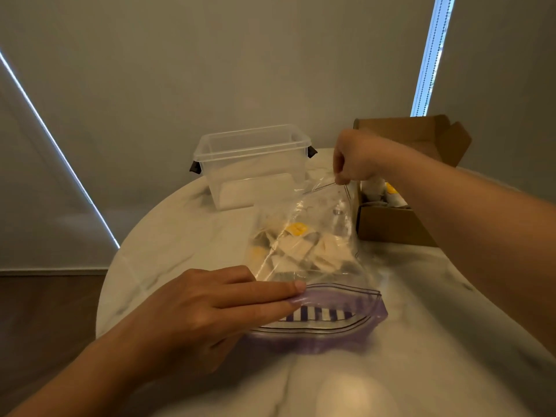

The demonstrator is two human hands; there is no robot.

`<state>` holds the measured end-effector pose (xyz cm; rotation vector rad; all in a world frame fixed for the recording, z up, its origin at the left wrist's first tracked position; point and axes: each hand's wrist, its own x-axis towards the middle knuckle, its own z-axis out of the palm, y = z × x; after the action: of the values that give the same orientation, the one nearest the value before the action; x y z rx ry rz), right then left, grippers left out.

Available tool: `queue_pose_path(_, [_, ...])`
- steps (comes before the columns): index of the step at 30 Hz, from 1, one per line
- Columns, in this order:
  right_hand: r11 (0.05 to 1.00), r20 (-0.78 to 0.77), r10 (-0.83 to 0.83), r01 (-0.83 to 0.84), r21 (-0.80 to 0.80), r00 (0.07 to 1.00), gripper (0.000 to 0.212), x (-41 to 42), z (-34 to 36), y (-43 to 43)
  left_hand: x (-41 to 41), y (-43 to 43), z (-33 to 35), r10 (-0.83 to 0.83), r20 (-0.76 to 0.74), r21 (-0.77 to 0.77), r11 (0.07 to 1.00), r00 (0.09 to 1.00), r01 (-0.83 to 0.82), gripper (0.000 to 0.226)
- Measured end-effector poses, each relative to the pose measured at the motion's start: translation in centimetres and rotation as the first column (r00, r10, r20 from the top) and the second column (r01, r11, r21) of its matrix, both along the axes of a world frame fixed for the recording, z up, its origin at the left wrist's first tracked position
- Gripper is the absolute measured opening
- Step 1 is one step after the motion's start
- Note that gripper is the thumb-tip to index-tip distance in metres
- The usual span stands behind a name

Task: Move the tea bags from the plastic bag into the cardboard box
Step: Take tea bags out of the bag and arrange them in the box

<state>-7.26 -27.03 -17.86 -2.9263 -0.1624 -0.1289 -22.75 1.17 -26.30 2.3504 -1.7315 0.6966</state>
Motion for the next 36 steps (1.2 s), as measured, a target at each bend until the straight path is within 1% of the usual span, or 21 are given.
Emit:
queue_pose_path(3, [0.992,0.006,0.033,-0.032,-0.120,0.999,0.016,0.0,-0.4,0.7,-0.1,0.1,0.3,0.007,0.009,0.009,1.000,1.000,-0.007,0.062])
queue_pose_path(5, [0.988,-0.004,0.085,-0.084,-0.132,0.996,0.014,0.2,-0.5,1.1,-0.2,0.0,0.3,0.002,0.014,0.018,1.000,1.000,-0.002,0.059])
queue_pose_path(7, [0.988,-0.013,0.142,-0.142,-0.063,0.990,0.018,0.3,-0.7,1.9,-0.3,0.0,0.2,-0.004,0.019,0.029,1.000,1.000,0.003,0.051])
queue_pose_path(9, [0.984,-0.048,0.175,-0.175,0.013,0.983,0.031,0.4,-1.4,2.9,-0.4,0.0,0.1,-0.003,0.010,0.025,1.000,1.000,0.003,0.046])
queue_pose_path(11, [0.979,-0.155,0.184,-0.167,0.120,0.971,0.040,0.7,-2.2,3.5,-0.5,0.1,0.2,-0.001,0.011,0.036,0.999,1.000,0.000,0.046])
queue_pose_path(13, [0.971,-0.261,0.203,-0.161,0.175,0.944,0.033,0.9,-2.9,3.8,-0.5,0.2,0.4,-0.003,0.014,0.049,0.999,1.000,0.002,0.045])
queue_pose_path(15, [0.967,-0.297,0.233,-0.190,0.168,0.926,0.022,0.9,-3.0,3.9,-0.6,0.4,0.5,-0.010,0.020,0.055,0.998,1.000,0.009,0.043])
queue_pose_path(17, [0.953,-0.245,0.273,-0.226,0.203,0.930,0.014,0.6,-2.7,4.1,-0.7,0.6,0.4,-0.020,0.036,0.055,0.998,0.999,0.018,0.043])
queue_pose_path(20, [0.899,-0.050,0.276,-0.239,0.368,0.960,0.010,0.2,-1.8,4.4,-0.8,0.6,-0.1,-0.023,0.043,0.035,0.999,0.999,0.021,0.043])
queue_pose_path(21, [0.884,-0.015,0.278,-0.250,0.395,0.960,0.010,0.1,-1.5,4.5,-0.8,0.6,-0.2,-0.022,0.045,0.030,0.999,0.999,0.020,0.044])
queue_pose_path(22, [0.886,-0.027,0.303,-0.271,0.377,0.953,0.010,-0.1,-1.3,4.5,-0.8,0.6,-0.3,-0.021,0.049,0.029,0.999,0.999,0.020,0.044])
queue_pose_path(24, [0.898,-0.120,0.366,-0.316,0.307,0.923,0.011,-0.4,-1.2,4.5,-0.7,0.6,-0.3,-0.020,0.059,0.038,0.999,0.998,0.018,0.044])
queue_pose_path(25, [0.890,-0.107,0.374,-0.324,0.321,0.921,0.011,-0.4,-1.2,4.5,-0.7,0.6,-0.3,-0.021,0.063,0.042,0.999,0.998,0.018,0.044])
queue_pose_path(27, [0.842,0.059,0.334,-0.326,0.430,0.941,0.009,-0.3,-0.8,4.3,-0.7,0.6,-0.1,-0.024,0.067,0.042,0.999,0.997,0.021,0.044])
queue_pose_path(28, [0.826,0.116,0.314,-0.331,0.456,0.942,0.009,-0.2,-0.6,4.2,-0.7,0.5,-0.1,-0.026,0.070,0.038,0.999,0.997,0.023,0.043])
queue_pose_path(29, [0.831,0.108,0.330,-0.343,0.438,0.938,0.009,-0.2,-0.4,4.3,-0.7,0.4,-0.1,-0.026,0.072,0.034,0.999,0.997,0.023,0.042])
queue_pose_path(31, [0.857,-0.004,0.405,-0.378,0.351,0.914,0.011,-0.4,-0.3,4.5,-0.6,0.4,0.0,-0.026,0.072,0.034,0.999,0.997,0.024,0.041])
queue_pose_path(32, [0.854,0.004,0.412,-0.388,0.348,0.911,0.011,-0.4,-0.3,4.6,-0.6,0.4,0.1,-0.028,0.071,0.038,0.999,0.997,0.025,0.042])
queue_pose_path(34, [0.819,0.160,0.348,-0.383,0.428,0.924,0.011,-0.3,0.0,4.6,-0.5,0.4,0.0,-0.031,0.071,0.044,0.999,0.997,0.028,0.041])
queue_pose_path(35, [0.812,0.201,0.324,-0.381,0.442,0.924,0.011,-0.2,0.1,4.6,-0.5,0.3,0.0,-0.028,0.075,0.043,0.999,0.997,0.025,0.042])
queue_pose_path(36, [0.822,0.175,0.340,-0.382,0.421,0.924,0.012,-0.3,0.3,4.6,-0.5,0.3,0.0,-0.022,0.075,0.043,0.999,0.997,0.019,0.044])
